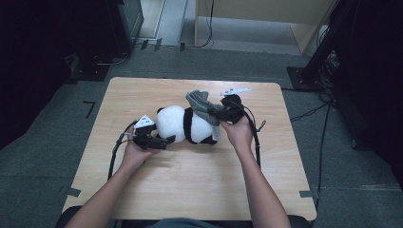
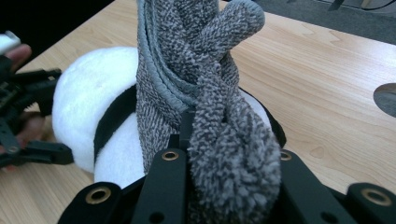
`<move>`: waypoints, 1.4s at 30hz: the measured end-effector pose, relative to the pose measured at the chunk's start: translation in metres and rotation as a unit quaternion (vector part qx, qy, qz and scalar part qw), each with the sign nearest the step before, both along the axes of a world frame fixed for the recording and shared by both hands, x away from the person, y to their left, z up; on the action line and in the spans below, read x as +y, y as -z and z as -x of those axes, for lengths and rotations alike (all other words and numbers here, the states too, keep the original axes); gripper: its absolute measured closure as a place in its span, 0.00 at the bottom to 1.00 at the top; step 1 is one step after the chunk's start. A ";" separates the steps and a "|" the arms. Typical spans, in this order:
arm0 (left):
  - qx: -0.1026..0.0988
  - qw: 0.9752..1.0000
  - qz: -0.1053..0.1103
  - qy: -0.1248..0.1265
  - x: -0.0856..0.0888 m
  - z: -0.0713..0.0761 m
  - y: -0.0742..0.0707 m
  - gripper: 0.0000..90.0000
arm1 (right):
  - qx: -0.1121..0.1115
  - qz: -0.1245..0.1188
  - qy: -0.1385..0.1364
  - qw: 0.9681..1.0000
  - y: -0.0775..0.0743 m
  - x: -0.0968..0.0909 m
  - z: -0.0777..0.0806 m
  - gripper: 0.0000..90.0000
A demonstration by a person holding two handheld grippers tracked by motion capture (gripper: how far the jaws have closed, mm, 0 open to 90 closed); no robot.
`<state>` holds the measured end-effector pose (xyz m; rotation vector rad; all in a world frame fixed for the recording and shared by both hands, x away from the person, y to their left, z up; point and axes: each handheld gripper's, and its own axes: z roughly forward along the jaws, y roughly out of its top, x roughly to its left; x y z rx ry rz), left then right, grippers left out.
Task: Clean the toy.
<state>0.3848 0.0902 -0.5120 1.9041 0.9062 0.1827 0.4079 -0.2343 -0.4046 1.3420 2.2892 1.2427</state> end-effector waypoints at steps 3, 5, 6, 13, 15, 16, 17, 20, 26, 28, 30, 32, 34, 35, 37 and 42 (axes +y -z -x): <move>-0.013 1.000 0.001 0.001 0.003 0.001 -0.001 0.18 | 0.001 -0.015 0.001 1.000 -0.002 0.000 0.001 0.86; -0.016 1.000 0.000 -0.003 0.003 0.003 -0.002 0.27 | -0.001 -0.026 -0.001 1.000 -0.008 0.002 0.002 0.86; -0.017 1.000 0.000 -0.005 0.003 0.004 -0.003 0.30 | -0.004 -0.025 -0.004 1.000 -0.011 0.004 0.002 0.86; -0.019 1.000 -0.001 -0.007 0.002 0.007 -0.008 0.39 | -0.031 -0.048 -0.045 0.997 -0.034 0.040 0.008 0.87; -0.015 1.000 0.000 -0.009 0.002 0.007 -0.009 0.39 | -0.032 -0.057 -0.059 0.996 -0.038 0.056 0.009 0.87; -0.014 1.000 0.001 -0.010 0.002 0.007 -0.009 0.39 | -0.034 -0.059 -0.064 0.996 -0.038 0.062 0.009 0.86; -0.013 1.000 0.001 -0.011 0.002 0.007 -0.010 0.39 | -0.034 -0.059 -0.072 0.995 -0.038 0.073 0.010 0.86; -0.015 1.000 0.001 -0.011 0.002 0.008 -0.011 0.40 | -0.022 -0.052 -0.088 0.995 -0.028 0.097 0.010 0.86; -0.016 1.000 -0.001 -0.015 0.004 0.009 -0.014 0.40 | -0.007 -0.046 -0.106 0.993 -0.006 0.129 0.011 0.86; -0.007 1.000 -0.001 -0.017 0.004 0.007 -0.013 0.41 | -0.010 -0.024 -0.107 0.994 0.001 0.133 0.010 0.86; -0.005 1.000 0.000 -0.018 0.005 0.006 -0.011 0.41 | -0.012 -0.009 -0.102 0.995 0.007 0.130 0.008 0.86; -0.004 1.000 -0.001 -0.018 0.004 0.006 -0.011 0.42 | -0.010 -0.004 -0.094 0.996 0.007 0.124 0.007 0.86; -0.004 1.000 0.001 -0.018 0.004 0.006 -0.010 0.43 | -0.012 0.008 -0.083 0.996 0.006 0.114 0.006 0.86; -0.001 1.000 0.001 -0.019 0.005 0.006 -0.010 0.43 | -0.013 0.014 -0.080 0.997 0.006 0.110 0.006 0.86; 0.001 1.000 0.002 -0.018 0.006 0.005 -0.009 0.43 | -0.013 0.026 -0.068 0.997 0.004 0.099 0.005 0.86; 0.002 1.000 0.005 -0.018 0.005 0.005 -0.009 0.44 | -0.012 0.026 -0.039 0.999 -0.001 0.065 0.004 0.86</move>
